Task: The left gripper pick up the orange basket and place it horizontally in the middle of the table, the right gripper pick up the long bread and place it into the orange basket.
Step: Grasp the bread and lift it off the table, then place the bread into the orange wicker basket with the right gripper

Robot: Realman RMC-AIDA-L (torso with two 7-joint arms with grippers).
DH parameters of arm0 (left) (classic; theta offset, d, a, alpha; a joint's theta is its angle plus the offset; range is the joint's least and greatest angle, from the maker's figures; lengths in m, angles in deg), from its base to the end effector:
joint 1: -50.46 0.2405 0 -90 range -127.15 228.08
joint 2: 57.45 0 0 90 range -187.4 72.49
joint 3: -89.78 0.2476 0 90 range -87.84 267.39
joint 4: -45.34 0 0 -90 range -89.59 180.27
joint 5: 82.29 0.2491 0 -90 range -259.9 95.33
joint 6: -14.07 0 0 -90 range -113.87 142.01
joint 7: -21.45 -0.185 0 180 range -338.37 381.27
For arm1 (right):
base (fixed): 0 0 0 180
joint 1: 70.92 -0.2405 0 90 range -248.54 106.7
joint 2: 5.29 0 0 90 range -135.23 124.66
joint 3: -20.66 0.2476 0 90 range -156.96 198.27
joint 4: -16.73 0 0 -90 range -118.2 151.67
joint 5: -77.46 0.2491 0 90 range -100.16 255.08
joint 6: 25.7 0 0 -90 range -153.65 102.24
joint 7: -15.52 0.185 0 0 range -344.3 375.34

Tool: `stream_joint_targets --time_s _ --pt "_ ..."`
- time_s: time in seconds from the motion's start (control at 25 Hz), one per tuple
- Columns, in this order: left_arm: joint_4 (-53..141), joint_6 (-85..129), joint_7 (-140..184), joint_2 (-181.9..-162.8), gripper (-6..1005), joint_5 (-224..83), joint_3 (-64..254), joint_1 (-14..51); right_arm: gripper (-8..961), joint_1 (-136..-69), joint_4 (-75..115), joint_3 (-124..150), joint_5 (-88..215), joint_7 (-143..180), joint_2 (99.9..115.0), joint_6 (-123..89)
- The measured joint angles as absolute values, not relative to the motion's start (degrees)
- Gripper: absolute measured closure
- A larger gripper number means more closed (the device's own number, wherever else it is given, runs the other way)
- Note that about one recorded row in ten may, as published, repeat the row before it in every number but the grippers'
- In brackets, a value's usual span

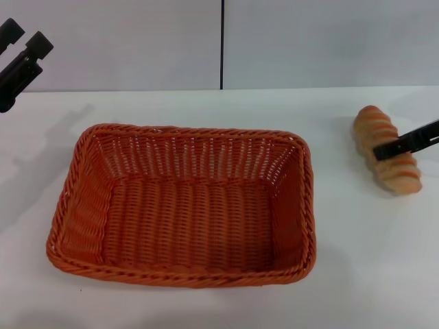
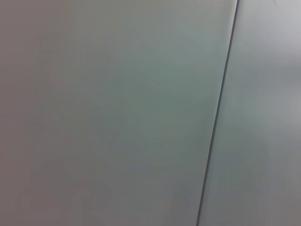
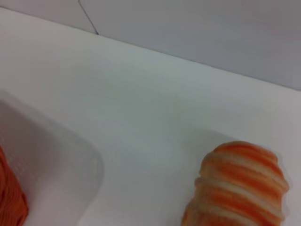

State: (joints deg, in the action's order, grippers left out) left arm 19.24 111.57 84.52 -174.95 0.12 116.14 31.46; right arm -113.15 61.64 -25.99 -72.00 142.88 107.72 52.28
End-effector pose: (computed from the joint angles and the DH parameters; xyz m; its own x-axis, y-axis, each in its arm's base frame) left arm -0.3096 0.3356 0.0622 0.4305 -0.0387 0.9018 0.6662 -0.6604 -0.3464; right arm 0.2939 0.4430 0.0181 0.6039 -0.7951 -0.0562 -0.7375 -0.5306 -0.4177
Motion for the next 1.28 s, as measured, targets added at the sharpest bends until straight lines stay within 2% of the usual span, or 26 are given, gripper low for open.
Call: stream_joint_targets --time_s 0.44,0.68,0.96,1.08,1.28 --pt "19.2 111.7 84.5 -174.97 286 0.0 116.1 31.1 347 -112.3 62.6 -25.3 -71.6 142.7 107.98 52.2" --pt "19.2 111.7 84.6 -174.96 286 0.2 116.1 31.1 429 -110.5 65.3 -24.0 -69.6 142.6 108.56 52.4" --pt "19.2 112.0 84.6 -175.02 286 0.0 116.1 31.2 480 -107.8 68.7 -24.0 -63.3 142.5 108.18 54.1" --pt "19.2 112.1 84.6 -175.05 286 -0.1 116.1 31.2 507 -106.1 71.7 -23.9 -60.7 142.5 108.58 54.5" --pt "19.2 112.2 84.6 -175.10 286 -0.2 116.1 31.1 550 -101.8 78.5 -23.6 -50.4 141.1 110.12 54.1"
